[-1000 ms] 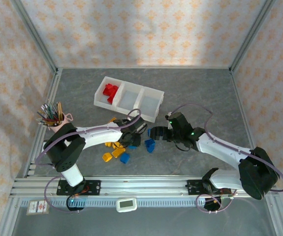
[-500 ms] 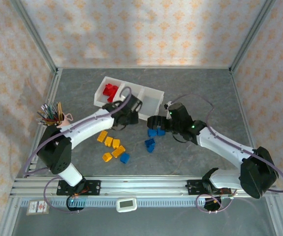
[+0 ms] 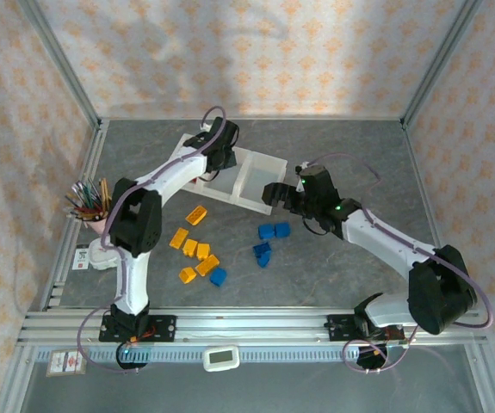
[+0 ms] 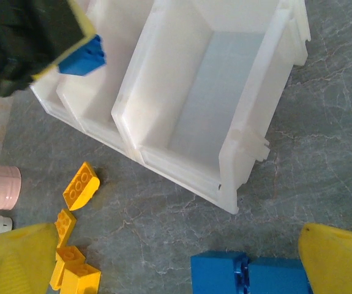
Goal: Sort the legos into containers by color
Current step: Place the lego in the container, then pick up the lego from the middle-left of the table.
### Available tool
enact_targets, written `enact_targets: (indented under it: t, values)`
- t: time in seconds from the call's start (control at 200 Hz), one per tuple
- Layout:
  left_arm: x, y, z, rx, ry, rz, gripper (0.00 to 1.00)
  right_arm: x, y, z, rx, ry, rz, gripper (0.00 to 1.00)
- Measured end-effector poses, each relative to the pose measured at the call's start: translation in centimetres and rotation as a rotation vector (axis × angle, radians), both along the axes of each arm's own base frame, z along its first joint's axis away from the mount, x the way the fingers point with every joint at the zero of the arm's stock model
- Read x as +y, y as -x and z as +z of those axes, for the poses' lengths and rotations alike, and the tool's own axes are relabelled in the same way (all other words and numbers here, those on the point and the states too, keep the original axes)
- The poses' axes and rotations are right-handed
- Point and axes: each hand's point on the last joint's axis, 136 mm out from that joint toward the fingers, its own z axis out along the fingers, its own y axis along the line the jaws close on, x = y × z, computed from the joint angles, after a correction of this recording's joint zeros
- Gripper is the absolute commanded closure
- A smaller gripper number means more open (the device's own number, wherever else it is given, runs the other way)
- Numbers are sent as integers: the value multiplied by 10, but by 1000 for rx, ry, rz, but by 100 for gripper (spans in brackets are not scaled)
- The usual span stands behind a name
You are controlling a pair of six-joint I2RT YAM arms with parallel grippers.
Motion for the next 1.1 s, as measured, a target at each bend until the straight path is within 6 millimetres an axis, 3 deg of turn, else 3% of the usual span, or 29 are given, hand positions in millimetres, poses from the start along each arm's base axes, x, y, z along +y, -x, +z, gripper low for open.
enact_targets:
  t: [0.08, 0.15, 0.245, 0.455, 0.641, 0.761, 0.886, 1.096]
  values:
    - [0, -7, -17, 27, -18, -4, 45, 1, -2, 1, -4, -5, -2, 0]
    - [-1, -10, -21, 34, -22, -7, 40, 1, -4, -1, -4, -5, -4, 0]
    - [-2, -12, -13, 19, -17, -9, 35, 1, -4, -2, -2, -4, -4, 0]
    - [0, -3, 19, -22, 8, -10, 35, 1, -4, -2, -3, -2, -2, 0]
    - [8, 52, 52, -45, 71, -29, 33, 0, 0, -6, 14, 9, 14, 0]
    - [-4, 92, 66, -64, 116, -62, 32, -8, 12, -14, 37, 18, 18, 0]
    - [-23, 134, 62, -44, 143, -109, 30, -22, 27, -27, 75, 28, 7, 0]
    - [-58, 196, 37, 37, 187, -192, 26, -41, 50, -54, 142, 55, -8, 0]
